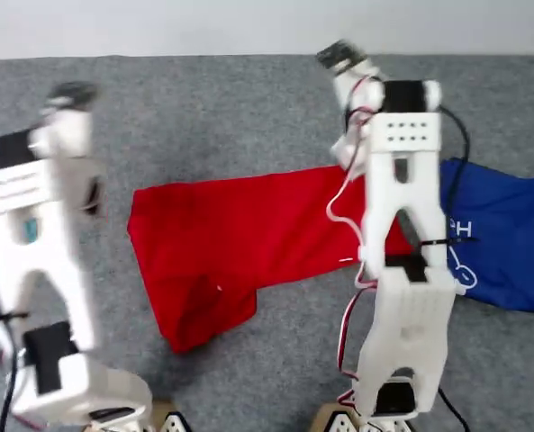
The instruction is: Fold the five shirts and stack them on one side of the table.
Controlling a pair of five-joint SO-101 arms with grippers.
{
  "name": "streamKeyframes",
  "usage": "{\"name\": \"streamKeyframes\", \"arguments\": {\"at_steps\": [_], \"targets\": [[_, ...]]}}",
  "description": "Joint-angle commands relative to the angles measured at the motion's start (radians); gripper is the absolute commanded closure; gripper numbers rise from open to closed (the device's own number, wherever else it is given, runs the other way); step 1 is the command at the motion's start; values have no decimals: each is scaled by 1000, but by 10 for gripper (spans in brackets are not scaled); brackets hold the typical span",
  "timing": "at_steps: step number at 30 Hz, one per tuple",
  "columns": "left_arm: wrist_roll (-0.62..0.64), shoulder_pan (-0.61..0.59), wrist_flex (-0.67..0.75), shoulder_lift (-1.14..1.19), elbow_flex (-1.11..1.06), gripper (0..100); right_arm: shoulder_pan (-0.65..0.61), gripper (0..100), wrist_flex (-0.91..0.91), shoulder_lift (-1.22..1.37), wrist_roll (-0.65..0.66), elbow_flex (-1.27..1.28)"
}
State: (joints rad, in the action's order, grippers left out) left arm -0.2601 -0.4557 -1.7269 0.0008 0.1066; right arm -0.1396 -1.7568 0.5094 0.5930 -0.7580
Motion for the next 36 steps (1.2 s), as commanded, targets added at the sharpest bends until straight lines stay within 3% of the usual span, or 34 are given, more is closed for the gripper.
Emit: {"name": "streamKeyframes", "arguments": {"at_steps": [1, 6, 12, 17, 26, 36], "targets": [[-34, -190, -28, -92, -28, 995, -96, 933, -39, -202, 83, 186], [-118, -368, -26, -106, -120, 995, -263, 927, -41, -320, 98, 328], [-204, -562, -25, -106, -171, 995, -499, 792, -39, -390, 95, 457], [-236, -675, -5, -106, -173, 995, -682, 789, -36, -366, 95, 470], [-236, -715, 89, -114, -280, 995, -894, 789, 10, -255, 94, 445], [-236, -715, 91, -114, -289, 995, -929, 789, 154, -163, 167, 439]]}}
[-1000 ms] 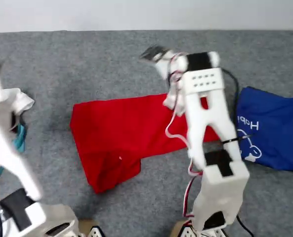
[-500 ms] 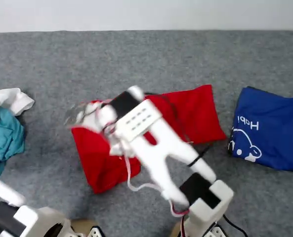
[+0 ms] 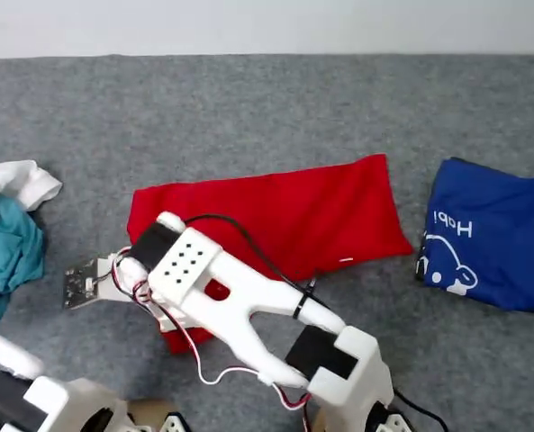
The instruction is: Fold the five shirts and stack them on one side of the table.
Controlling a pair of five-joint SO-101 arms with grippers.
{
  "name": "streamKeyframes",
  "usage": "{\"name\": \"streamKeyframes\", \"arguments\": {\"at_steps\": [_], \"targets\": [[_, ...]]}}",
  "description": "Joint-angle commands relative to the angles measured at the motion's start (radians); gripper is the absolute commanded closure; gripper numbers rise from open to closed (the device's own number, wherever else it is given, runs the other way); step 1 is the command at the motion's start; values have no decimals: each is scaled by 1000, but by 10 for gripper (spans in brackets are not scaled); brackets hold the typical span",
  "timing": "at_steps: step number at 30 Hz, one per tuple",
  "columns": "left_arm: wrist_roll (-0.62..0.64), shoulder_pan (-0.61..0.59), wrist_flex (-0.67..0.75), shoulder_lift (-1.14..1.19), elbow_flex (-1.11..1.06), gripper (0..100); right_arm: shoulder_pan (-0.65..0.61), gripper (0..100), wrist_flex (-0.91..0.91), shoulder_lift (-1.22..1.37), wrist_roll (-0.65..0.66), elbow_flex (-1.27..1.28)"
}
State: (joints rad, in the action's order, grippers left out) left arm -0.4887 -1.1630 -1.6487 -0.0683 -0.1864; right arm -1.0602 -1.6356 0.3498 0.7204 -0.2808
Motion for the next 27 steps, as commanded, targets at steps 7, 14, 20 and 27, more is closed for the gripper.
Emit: {"name": "streamKeyframes", "arguments": {"at_steps": [7, 14, 20, 27], "targets": [[-8, -8, 15, -44, 4, 995, -7, 789, 90, 33, 84, -38], [-8, -8, 17, -44, 4, 995, -7, 789, 147, 104, 95, -38], [-8, -8, 17, -40, 4, 995, 10, 790, 137, 111, 97, -38], [-8, -6, 32, -38, 2, 995, 42, 790, 58, 54, 152, -37]]}}
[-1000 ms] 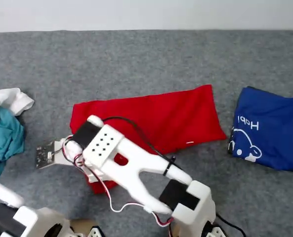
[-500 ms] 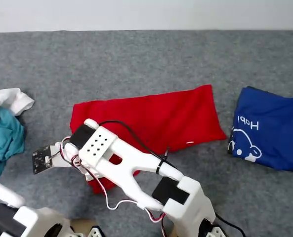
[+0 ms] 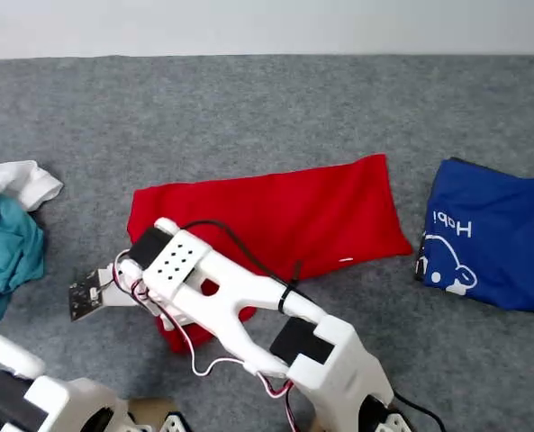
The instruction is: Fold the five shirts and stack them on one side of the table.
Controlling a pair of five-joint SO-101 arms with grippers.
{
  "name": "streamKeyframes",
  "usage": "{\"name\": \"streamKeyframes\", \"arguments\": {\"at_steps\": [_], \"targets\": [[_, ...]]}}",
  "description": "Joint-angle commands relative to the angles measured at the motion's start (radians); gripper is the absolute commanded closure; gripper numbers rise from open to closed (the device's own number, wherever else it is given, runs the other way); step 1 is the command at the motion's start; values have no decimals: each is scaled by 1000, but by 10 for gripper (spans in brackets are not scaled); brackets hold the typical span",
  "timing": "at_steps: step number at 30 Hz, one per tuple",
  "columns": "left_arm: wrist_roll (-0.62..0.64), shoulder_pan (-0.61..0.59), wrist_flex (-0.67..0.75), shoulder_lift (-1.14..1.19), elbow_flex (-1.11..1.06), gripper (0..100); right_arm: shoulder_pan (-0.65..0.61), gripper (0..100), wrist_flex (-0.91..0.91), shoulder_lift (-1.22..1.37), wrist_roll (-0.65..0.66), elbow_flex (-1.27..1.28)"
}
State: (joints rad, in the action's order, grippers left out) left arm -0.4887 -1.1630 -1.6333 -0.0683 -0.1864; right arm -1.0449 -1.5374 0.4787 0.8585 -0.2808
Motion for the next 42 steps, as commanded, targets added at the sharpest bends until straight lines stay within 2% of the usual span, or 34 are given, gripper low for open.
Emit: {"name": "streamKeyframes", "arguments": {"at_steps": [1, 6, 18, 25, 33, 42], "targets": [[-6, -3, 17, -38, 2, 995, 27, 790, -56, -76, 14, -37], [-6, -6, 17, -38, 2, 995, 31, 789, -70, -70, 75, -37], [-5, -6, 17, -37, -27, 995, 28, 792, 70, -1, 75, -37], [-5, -6, 60, -44, -87, 995, 42, 992, 73, -2, 78, -37], [-5, -3, 60, -44, -88, 995, 99, 988, 68, -16, 98, -66], [-5, 2, 60, -38, -88, 995, 199, 988, 77, 16, 114, -265]]}}
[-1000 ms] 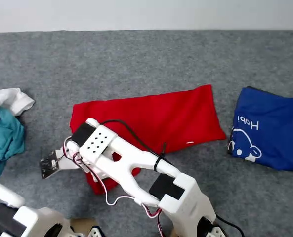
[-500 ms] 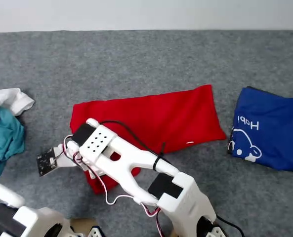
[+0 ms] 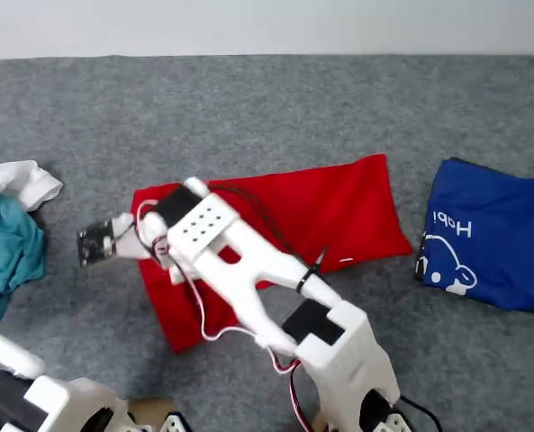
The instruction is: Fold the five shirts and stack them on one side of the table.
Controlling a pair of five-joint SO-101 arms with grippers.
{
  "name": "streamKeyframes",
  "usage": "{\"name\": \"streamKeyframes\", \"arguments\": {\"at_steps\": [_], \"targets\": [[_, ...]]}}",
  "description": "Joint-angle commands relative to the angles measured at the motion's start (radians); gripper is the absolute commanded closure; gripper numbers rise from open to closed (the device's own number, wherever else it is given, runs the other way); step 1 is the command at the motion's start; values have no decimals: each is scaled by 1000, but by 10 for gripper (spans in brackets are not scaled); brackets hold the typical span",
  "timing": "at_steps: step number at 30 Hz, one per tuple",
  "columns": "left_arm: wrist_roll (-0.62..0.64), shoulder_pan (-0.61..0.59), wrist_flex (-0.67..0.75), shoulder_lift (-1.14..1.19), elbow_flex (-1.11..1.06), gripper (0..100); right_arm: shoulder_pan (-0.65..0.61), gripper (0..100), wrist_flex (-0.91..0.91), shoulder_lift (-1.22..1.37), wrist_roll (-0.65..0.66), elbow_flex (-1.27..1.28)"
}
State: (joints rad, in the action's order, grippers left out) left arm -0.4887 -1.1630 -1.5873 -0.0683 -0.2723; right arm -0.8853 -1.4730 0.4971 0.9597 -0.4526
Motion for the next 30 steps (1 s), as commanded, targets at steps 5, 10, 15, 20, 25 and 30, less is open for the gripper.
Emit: {"name": "streamKeyframes", "arguments": {"at_steps": [5, 10, 15, 20, 25, 30], "targets": [[-5, 2, 14, -38, -4, 995, 74, 987, 13, 94, 12, -218], [-5, 2, 14, -38, -4, 995, 93, 987, 13, 232, 11, -381], [-5, 2, 11, -38, -4, 995, 113, 965, 4, 378, 9, -555], [-5, 0, 8, -38, -5, 995, 140, 963, 2, 486, 9, -709], [-5, 0, 6, -38, -5, 995, 174, 961, 2, 522, 8, -776], [-5, 2, 6, -38, -5, 995, 202, 917, 2, 529, -41, -776]]}}
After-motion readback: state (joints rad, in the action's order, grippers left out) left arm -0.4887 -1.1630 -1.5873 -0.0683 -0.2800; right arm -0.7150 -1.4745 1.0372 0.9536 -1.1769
